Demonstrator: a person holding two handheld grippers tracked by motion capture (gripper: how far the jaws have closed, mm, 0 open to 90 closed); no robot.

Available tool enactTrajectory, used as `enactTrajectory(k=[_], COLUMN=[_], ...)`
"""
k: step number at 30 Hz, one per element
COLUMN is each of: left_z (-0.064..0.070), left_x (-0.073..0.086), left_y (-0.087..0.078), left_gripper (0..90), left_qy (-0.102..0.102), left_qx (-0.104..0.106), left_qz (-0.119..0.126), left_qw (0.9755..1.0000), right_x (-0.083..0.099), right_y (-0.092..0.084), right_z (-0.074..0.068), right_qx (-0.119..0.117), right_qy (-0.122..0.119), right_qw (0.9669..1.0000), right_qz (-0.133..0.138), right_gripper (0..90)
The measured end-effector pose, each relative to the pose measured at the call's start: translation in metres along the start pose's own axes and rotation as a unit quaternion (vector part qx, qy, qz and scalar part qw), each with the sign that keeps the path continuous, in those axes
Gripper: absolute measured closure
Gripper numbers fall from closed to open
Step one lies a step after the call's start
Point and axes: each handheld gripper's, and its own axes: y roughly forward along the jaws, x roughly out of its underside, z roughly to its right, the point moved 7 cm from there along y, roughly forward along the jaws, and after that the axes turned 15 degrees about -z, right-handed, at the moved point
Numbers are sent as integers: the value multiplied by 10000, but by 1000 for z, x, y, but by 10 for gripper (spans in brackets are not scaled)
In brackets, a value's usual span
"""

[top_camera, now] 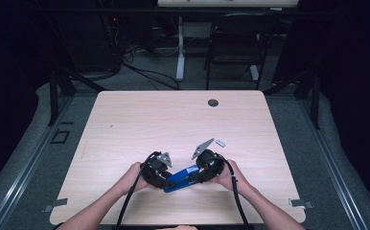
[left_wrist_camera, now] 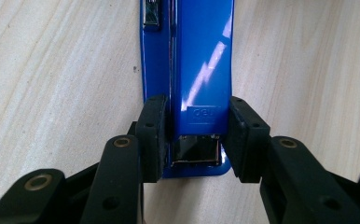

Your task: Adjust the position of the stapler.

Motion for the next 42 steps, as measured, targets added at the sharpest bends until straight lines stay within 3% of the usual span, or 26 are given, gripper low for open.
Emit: enactTrajectory(k=[13,18,26,36,42], left_z=[-3,-6,-8,-15,-18], left_x=[3,4,0,-7,-9], left_y=[-2,-3,-1,0,0], left_gripper=[604,601,600,588,583], left_qy=[63,43,234,303,416], left_qx=[156,66,-163,-190,-193], left_qz=[-118,-97,-90,-25,-49], left_qw=[9998,9999,9996,9994,9989], right_x=[5,7,11,11,12], right_y=[-2,-3,-4,-4,-5], right_z=[-6,-7,-10,-11,-11], right_qx=[-71,-61,7,385,314], right_qy=[45,67,176,327,340], right_qw=[9999,9999,9997,9984,9986], right_qz=[-75,-128,-140,-249,-274], right_gripper=[571,597,625,640,648])
